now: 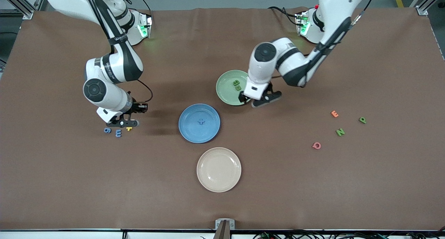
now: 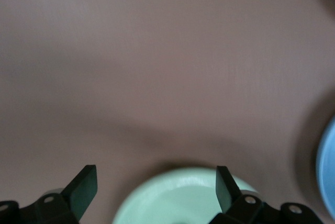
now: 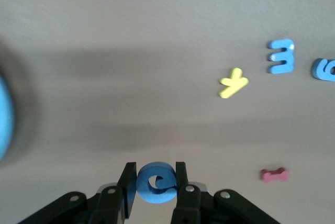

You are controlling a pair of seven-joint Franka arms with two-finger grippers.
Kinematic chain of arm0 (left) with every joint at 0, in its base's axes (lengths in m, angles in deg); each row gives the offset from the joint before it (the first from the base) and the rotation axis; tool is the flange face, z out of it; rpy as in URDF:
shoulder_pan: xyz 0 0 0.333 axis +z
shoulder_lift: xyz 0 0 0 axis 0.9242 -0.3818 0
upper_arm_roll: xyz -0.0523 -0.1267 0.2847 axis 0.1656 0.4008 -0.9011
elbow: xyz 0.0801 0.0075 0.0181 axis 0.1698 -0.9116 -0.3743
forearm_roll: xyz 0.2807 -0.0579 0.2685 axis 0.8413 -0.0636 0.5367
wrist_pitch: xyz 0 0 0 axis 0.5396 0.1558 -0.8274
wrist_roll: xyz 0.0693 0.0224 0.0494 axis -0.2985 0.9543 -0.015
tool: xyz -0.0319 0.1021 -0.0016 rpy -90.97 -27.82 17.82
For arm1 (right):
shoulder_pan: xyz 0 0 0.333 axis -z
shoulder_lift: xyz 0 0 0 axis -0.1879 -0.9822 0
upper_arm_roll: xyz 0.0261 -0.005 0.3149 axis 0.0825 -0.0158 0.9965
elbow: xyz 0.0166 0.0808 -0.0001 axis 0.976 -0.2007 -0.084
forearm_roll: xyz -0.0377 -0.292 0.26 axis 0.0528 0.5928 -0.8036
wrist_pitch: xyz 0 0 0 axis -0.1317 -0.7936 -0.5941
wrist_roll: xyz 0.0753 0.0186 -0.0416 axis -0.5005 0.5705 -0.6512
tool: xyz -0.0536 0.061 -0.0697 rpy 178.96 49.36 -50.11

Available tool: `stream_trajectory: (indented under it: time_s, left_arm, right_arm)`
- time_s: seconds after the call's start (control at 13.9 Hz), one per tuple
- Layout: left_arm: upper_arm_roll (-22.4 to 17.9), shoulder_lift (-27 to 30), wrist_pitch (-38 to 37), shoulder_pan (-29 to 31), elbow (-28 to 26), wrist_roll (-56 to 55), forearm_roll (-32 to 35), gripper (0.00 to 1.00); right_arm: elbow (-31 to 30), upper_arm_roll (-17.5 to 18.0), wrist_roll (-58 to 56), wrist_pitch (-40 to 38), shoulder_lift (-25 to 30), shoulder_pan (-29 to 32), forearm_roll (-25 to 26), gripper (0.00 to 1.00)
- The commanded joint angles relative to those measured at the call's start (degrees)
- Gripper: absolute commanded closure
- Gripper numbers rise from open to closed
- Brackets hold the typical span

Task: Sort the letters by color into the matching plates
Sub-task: 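Drop the blue c on the blue plate while the left gripper returns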

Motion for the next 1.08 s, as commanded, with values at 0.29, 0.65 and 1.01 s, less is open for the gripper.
stream_trajectory:
  time_s: [0.29,0.65,1.01]
  left_arm:
    - [0.29,0.94,-0.66,17.28,1.15,22.61,1.53,0.0]
    - [0.29,0.23,-0.4,28.28,1.07,36.33,3.72,0.0]
    - [0.21,-1.78,1.62,35.58,0.89,37.76,8.03,0.0]
  right_arm:
    - [10.75,-0.29,17.35,-1.75,-7.5,-11.67,-3.61,0.79]
    - [15.07,-0.29,22.63,2.89,-13.74,-15.9,-4.42,0.79]
    - [15.6,-0.29,23.16,7.56,-16.92,-16.52,-4.42,0.79]
